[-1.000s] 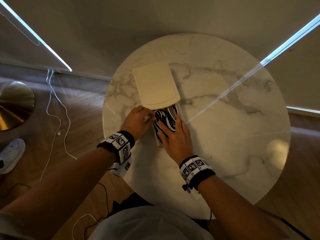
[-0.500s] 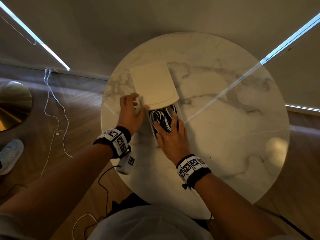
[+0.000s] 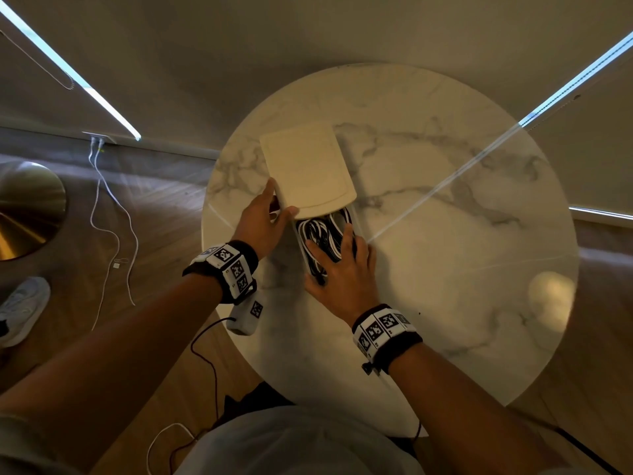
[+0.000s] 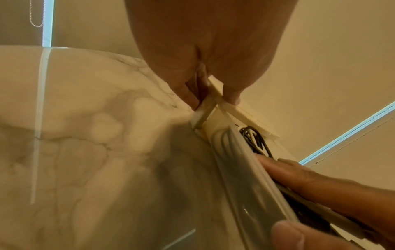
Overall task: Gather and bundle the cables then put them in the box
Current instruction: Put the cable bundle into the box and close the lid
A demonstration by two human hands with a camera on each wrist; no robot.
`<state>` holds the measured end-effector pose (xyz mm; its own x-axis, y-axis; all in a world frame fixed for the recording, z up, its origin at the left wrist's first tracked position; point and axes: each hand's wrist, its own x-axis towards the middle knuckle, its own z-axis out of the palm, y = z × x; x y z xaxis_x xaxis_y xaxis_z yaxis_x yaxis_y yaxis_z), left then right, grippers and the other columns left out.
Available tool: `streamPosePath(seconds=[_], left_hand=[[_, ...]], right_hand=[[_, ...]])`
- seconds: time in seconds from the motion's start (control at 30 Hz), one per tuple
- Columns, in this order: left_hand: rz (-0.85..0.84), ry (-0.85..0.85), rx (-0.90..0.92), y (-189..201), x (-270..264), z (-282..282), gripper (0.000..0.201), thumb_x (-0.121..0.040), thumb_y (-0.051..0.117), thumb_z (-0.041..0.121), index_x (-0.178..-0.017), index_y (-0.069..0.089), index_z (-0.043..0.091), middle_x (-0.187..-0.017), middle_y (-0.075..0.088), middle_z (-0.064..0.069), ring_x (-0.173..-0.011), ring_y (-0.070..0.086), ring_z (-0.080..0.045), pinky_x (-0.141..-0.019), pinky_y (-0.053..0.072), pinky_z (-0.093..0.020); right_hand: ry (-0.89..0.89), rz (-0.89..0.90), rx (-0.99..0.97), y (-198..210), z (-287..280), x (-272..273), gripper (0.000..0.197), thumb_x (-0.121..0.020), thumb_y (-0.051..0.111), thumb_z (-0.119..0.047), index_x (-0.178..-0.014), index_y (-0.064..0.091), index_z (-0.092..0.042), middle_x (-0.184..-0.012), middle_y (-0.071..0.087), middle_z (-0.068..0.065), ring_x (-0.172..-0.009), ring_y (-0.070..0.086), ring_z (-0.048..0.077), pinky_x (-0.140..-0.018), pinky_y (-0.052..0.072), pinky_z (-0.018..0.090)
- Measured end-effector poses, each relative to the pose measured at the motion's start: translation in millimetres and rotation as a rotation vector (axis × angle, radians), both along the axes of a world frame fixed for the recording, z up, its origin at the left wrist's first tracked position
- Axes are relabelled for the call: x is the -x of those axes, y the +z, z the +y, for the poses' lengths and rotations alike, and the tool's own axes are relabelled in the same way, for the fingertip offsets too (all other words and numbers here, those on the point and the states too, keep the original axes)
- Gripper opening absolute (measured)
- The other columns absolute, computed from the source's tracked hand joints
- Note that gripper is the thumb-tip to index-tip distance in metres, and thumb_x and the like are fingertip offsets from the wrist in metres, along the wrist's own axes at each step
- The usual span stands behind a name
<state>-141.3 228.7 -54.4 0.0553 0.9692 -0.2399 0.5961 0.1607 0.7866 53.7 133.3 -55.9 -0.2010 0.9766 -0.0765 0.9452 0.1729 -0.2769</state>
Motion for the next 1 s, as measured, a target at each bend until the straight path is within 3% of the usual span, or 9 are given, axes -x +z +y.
streamPosePath(seconds=[0.13,0.43,0.53,0.63,0.8,1.0], left_hand=[[0.015,-0.003,-0.002,1.8,1.0,1.0,0.079,-0.096,0.055,0.044,-0.156,0.012,0.016,-0.143,0.052,-0.008,-0.124,0.056,-0.018,-0.094,0.041,-0.019],[0.023,-0.004,-0.008,4.6,0.9,1.7,0.077,-0.096,0.057,0.041,-0.155,0.015,0.015,-0.141,0.054,-0.009,-0.123,0.056,-0.018,-0.092,0.041,-0.017],[0.029,-0.011,-0.013,6.8,0.5,2.1,0.077,-0.096,0.058,0.041,-0.155,0.016,0.016,-0.139,0.055,-0.009,-0.123,0.056,-0.019,-0.094,0.041,-0.020],[0.021,-0.023,-0.033,7.4,1.3,1.4,0.076,-0.095,0.057,0.044,-0.155,0.017,0.019,-0.137,0.057,-0.008,-0.121,0.058,-0.019,-0.095,0.043,-0.022],[0.010,-0.019,-0.028,6.9,-1.3,-1.0,0.078,-0.095,0.057,0.046,-0.155,0.015,0.019,-0.138,0.056,-0.009,-0.122,0.058,-0.019,-0.098,0.046,-0.026],[0.040,-0.033,0.001,8.9,1.7,0.5,0.079,-0.095,0.057,0.044,-0.155,0.015,0.013,-0.139,0.055,-0.011,-0.121,0.058,-0.020,-0.090,0.042,-0.017]], right_hand=[[0.025,-0.026,-0.010,-0.1,4.3,0.9,0.064,-0.086,0.053,-0.062,-0.146,0.051,-0.038,-0.156,0.032,0.032,-0.136,0.036,0.052,-0.109,0.029,0.069],[0.045,-0.029,-0.016,-5.5,15.7,6.4,0.063,-0.088,0.056,-0.060,-0.146,0.052,-0.036,-0.156,0.031,0.034,-0.132,0.038,0.054,-0.104,0.032,0.071],[0.047,-0.035,-0.023,-4.9,12.0,6.9,0.072,-0.089,0.051,-0.061,-0.154,0.040,-0.032,-0.162,0.025,0.027,-0.135,0.036,0.054,-0.106,0.029,0.073],[0.026,-0.019,-0.037,-5.3,6.9,5.4,0.088,-0.089,0.053,-0.063,-0.160,0.028,-0.017,-0.167,0.019,0.019,-0.138,0.035,0.050,-0.112,0.024,0.071],[0.069,-0.044,-0.042,-9.8,1.4,-4.3,0.087,-0.093,0.047,-0.065,-0.156,0.035,-0.006,-0.161,0.035,0.015,-0.140,0.036,0.051,-0.114,0.021,0.070],[0.040,-0.048,-0.024,-10.6,10.5,3.8,0.082,-0.095,0.039,-0.063,-0.152,0.042,-0.004,-0.156,0.043,0.015,-0.139,0.036,0.051,-0.114,0.022,0.070]])
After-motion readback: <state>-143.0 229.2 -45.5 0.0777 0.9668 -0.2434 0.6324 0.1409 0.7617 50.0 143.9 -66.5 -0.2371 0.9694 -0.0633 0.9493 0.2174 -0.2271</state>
